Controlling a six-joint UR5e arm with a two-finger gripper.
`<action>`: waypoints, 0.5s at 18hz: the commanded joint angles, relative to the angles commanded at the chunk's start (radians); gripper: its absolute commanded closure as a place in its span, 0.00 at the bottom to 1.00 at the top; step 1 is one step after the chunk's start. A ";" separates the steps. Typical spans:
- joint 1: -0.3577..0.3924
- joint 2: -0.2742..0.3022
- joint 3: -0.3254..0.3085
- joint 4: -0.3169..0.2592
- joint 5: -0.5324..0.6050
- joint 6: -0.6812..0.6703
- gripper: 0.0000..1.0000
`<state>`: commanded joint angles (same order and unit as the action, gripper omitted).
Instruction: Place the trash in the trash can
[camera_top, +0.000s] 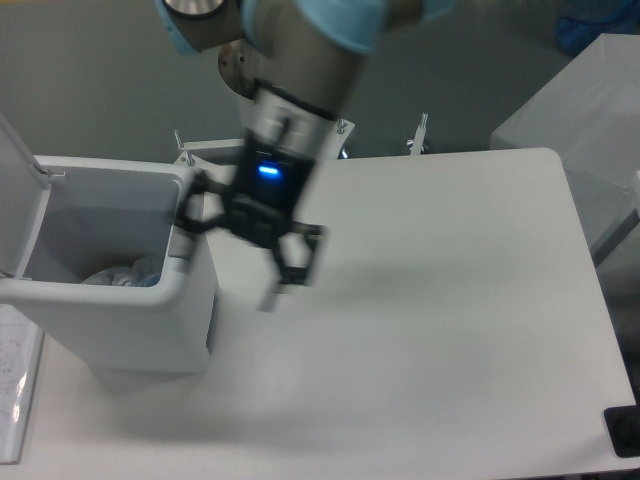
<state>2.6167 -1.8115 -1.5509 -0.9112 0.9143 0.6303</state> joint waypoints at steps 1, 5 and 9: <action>0.023 -0.020 0.002 0.000 0.002 0.014 0.00; 0.117 -0.081 0.027 0.002 0.002 0.054 0.00; 0.187 -0.140 0.122 -0.005 0.003 0.071 0.00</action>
<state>2.8040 -1.9510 -1.4285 -0.9158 0.9173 0.7010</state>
